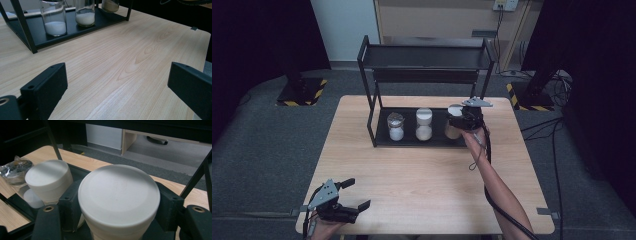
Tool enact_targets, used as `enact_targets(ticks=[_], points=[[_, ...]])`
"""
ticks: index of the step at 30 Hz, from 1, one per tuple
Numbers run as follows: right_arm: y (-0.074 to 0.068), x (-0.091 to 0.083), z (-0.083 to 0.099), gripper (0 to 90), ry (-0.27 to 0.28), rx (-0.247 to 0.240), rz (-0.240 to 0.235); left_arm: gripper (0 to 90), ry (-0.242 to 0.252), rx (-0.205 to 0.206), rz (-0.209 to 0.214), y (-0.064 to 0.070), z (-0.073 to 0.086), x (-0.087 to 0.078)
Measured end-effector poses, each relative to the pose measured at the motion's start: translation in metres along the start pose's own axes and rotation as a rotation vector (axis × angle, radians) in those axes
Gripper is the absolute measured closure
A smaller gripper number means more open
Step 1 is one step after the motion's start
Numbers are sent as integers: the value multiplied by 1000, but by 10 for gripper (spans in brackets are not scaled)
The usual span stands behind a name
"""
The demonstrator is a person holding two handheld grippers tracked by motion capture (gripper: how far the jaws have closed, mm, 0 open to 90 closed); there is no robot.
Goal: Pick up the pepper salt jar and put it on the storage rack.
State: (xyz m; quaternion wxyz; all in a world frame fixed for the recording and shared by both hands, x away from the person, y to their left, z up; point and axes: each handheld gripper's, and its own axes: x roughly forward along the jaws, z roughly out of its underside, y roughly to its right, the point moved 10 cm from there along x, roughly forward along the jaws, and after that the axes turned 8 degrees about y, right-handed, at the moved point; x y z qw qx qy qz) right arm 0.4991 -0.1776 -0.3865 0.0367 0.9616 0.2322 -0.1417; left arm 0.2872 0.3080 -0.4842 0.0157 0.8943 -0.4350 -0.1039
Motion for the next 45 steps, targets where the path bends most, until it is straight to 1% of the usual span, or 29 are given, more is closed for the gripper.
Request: enact_targets(ticks=[5, 10, 15, 23, 28, 31, 33, 45], points=[[-1, 5, 5, 335, -10, -14, 8, 15, 1, -2, -1, 0, 0, 0], [1, 9, 11, 335, -21, -6, 17, 15, 2, -2, 0, 0, 0, 0], [3, 11, 15, 335, -22, 4, 25, 15, 2, 0, 0, 0, 0, 0], [3, 14, 18, 336, -29, 1, 23, 16, 2, 0, -1, 0, 0, 0], [3, 15, 22, 335, -31, 8, 25, 15, 1, 2, -1, 0, 0, 0], [4, 14, 25, 335, -18, 27, 28, 16, 1, 2, -1, 0, 0, 0], [5, 14, 26, 335, -13, 30, 25, 15, 0, 2, 0, 0, 0, 0], [7, 12, 28, 329, -7, 35, 20, 16, -1, 4, 0, 0, 0, 0]])
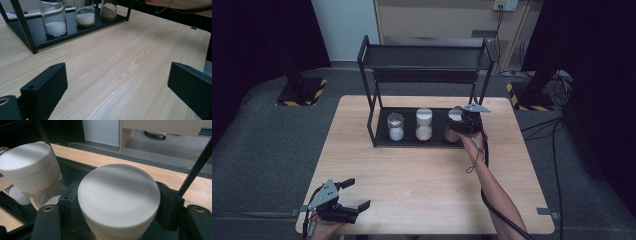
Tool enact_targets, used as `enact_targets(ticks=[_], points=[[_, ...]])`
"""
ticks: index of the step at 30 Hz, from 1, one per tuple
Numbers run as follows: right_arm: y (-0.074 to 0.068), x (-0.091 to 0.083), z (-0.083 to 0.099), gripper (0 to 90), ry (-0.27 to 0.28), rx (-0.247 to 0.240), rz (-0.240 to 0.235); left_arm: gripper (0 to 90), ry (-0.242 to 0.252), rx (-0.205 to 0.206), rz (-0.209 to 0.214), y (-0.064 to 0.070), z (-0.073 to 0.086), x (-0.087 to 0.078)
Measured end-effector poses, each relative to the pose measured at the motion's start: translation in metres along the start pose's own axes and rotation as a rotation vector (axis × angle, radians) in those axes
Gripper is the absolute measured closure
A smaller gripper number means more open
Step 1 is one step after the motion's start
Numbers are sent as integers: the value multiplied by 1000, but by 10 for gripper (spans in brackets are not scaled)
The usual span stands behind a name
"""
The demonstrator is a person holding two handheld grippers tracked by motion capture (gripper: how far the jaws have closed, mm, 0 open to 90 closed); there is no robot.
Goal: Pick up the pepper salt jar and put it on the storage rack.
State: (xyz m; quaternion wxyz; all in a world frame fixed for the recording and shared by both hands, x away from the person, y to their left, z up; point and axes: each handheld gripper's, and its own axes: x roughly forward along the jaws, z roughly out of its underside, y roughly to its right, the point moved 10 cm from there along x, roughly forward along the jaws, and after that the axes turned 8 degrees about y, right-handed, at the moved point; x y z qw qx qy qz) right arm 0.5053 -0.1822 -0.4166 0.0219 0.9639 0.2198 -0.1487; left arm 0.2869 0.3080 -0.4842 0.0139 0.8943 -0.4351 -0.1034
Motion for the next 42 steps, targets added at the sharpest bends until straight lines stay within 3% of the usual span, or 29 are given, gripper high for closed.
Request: enact_targets(ticks=[3, 6, 10, 13, 28, 36, 42], points=[[-1, -1, 0, 324, -3, -10, 0, 16, 0, 1, 0, 0, 0, 0], [-2, -3, -1, 254, 5, -21, 5, 16, 1, 1, 0, 0, 0, 0], [-3, -11, -6, 143, 47, -35, 18, 16, -2, 2, 1, 0, 0, 0], [-3, -17, -14, 124, 70, -54, 19, 16, -3, 4, 1, 0, 0, 0], [-11, -46, -61, 102, 102, -37, -134, 16, -4, 7, 5, 1, 0, 1], [-22, -65, -76, 102, 126, -82, -184, 16, 3, 3, 7, 1, 0, 1], [-26, -83, -77, 102, 138, -100, -210, 15, 14, -4, 10, 0, -1, 1]])
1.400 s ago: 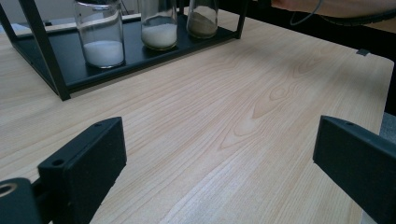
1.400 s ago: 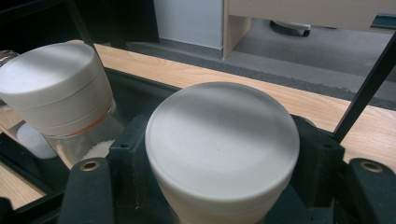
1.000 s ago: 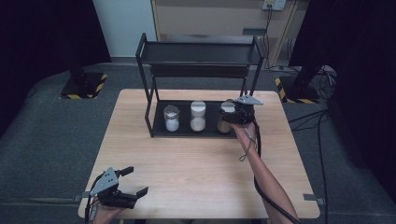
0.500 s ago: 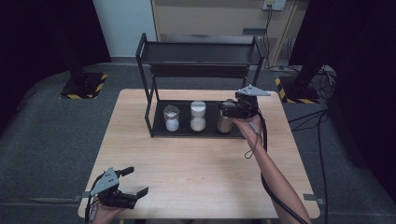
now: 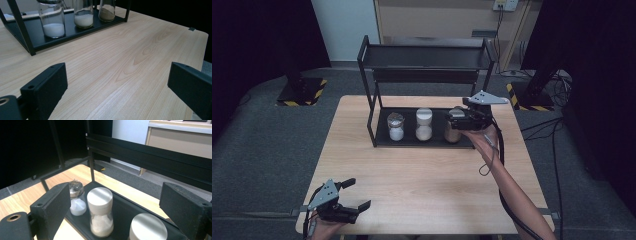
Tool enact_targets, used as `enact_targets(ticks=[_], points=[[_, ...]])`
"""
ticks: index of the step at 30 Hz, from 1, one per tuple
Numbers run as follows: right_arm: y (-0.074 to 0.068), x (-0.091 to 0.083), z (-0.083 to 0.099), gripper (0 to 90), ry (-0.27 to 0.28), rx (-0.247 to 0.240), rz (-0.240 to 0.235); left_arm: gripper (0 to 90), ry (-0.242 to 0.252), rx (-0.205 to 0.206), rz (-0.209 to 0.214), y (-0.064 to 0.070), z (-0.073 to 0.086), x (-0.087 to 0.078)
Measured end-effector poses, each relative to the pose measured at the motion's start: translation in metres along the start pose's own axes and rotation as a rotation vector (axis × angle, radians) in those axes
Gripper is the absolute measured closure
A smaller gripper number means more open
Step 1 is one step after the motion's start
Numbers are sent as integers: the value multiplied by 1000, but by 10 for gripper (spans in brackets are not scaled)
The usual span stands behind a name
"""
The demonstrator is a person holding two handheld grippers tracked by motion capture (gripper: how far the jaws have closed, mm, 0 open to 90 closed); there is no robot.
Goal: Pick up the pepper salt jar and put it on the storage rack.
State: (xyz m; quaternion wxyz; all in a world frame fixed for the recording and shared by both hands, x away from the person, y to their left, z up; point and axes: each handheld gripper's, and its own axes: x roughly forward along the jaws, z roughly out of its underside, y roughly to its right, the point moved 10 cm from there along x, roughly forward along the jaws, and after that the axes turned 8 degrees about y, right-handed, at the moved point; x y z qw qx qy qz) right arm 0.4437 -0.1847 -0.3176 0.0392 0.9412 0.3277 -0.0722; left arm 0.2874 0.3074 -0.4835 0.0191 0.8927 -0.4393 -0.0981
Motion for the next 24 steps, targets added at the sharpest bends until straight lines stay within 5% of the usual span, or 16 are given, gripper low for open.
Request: enact_targets(ticks=[24], points=[[-7, -87, 22, 100, 43, -28, -25, 15, 17, -8, 7, -2, 1, -2]])
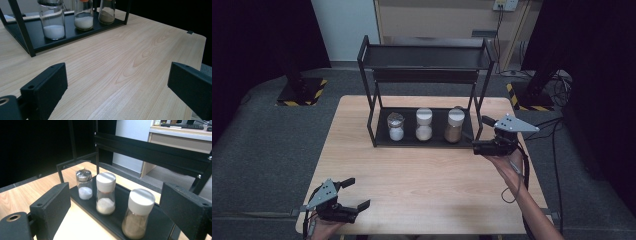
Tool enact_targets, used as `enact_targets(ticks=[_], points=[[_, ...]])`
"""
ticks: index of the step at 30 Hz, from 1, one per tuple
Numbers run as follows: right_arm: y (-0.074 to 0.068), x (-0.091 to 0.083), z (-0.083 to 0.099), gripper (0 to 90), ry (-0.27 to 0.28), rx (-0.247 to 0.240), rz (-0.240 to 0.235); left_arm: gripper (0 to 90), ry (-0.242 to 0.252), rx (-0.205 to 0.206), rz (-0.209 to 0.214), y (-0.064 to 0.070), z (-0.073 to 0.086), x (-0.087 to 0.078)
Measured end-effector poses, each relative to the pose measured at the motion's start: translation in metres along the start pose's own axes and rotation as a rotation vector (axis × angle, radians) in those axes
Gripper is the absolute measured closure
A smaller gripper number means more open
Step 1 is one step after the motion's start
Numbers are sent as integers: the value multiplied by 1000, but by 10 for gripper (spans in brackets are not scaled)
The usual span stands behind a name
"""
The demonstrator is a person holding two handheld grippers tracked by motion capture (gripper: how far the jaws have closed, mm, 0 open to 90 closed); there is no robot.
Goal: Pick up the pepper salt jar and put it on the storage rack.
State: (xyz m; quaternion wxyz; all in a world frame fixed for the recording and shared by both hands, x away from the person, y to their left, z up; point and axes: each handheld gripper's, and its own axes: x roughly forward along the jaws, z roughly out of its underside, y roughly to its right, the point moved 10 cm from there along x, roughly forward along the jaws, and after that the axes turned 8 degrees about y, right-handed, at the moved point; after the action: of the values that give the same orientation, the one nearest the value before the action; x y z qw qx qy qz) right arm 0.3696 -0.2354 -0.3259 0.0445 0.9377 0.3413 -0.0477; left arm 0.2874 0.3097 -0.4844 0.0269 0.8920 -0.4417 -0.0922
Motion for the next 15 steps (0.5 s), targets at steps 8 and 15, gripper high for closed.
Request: enact_targets(ticks=[8, 15], points=[[-3, -28, 10, 98, 11, 10, 15, 16, 5, 0, -4, -1, 0, -1], [-6, -51, 25, 96, 14, 24, 42, 16, 9, 0, -5, 0, 0, -1]])
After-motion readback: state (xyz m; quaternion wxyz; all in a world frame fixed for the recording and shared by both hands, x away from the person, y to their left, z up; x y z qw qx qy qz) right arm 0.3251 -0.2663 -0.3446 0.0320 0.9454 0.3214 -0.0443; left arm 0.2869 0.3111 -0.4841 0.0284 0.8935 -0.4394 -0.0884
